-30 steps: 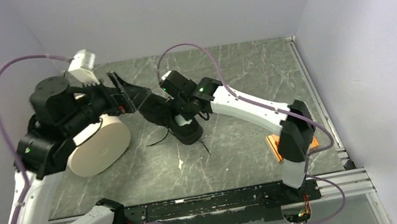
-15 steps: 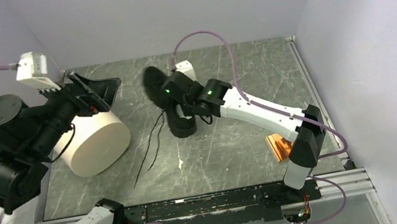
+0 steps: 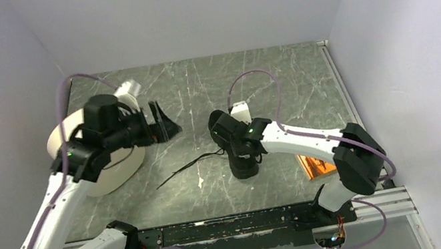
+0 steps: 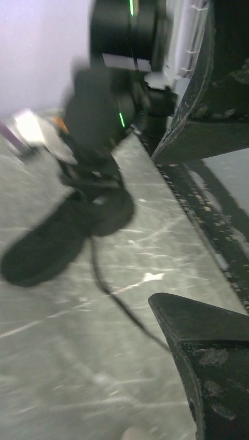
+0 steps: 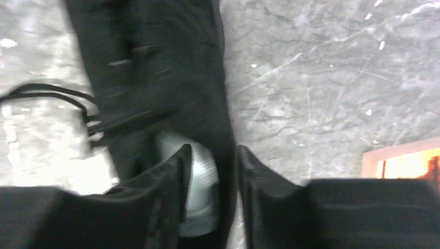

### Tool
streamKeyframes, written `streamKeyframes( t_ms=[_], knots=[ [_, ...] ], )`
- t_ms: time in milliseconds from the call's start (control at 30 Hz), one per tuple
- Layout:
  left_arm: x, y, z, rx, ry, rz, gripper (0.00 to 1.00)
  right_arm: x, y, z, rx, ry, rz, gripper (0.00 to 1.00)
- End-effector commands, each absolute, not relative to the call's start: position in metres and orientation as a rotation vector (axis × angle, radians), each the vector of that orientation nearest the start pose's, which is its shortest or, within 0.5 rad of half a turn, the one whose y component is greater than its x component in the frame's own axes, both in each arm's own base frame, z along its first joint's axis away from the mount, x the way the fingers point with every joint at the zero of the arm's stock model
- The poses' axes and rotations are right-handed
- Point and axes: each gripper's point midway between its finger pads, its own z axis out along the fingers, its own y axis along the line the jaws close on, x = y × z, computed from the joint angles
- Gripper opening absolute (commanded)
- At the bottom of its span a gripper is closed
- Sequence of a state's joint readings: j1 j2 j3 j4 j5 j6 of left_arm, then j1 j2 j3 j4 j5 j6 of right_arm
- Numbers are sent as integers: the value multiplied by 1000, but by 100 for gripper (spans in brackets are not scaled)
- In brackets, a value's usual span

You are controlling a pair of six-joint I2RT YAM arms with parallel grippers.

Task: Tie the shoes

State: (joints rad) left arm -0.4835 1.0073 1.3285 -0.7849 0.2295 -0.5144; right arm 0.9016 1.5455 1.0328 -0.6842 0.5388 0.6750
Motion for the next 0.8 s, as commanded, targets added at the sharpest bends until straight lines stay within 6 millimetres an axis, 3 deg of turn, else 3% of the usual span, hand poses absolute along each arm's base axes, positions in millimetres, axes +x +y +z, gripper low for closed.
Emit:
streamKeyframes(
  t_ms=[0,200,400,567,700,767],
  knots=[
    [205,-206,291,146,2214,-1021,98,249,213,109,-150,2462,16,51],
    [202,-211,270,196,2261,-1036,98,229,208,147,-370,2440,145,67],
    [197,-227,199,456,2504,-1072,95,240,201,198,-447,2337,365,71],
    [224,-246,182,573,2495,-1005,91,244,194,192,-437,2426,573,67],
    [238,-265,159,519,2497,-1100,83,240,207,192,-483,2445,689,64],
    [244,-265,142,503,2543,-1057,76,240,216,195,-536,2436,732,61]
  ],
)
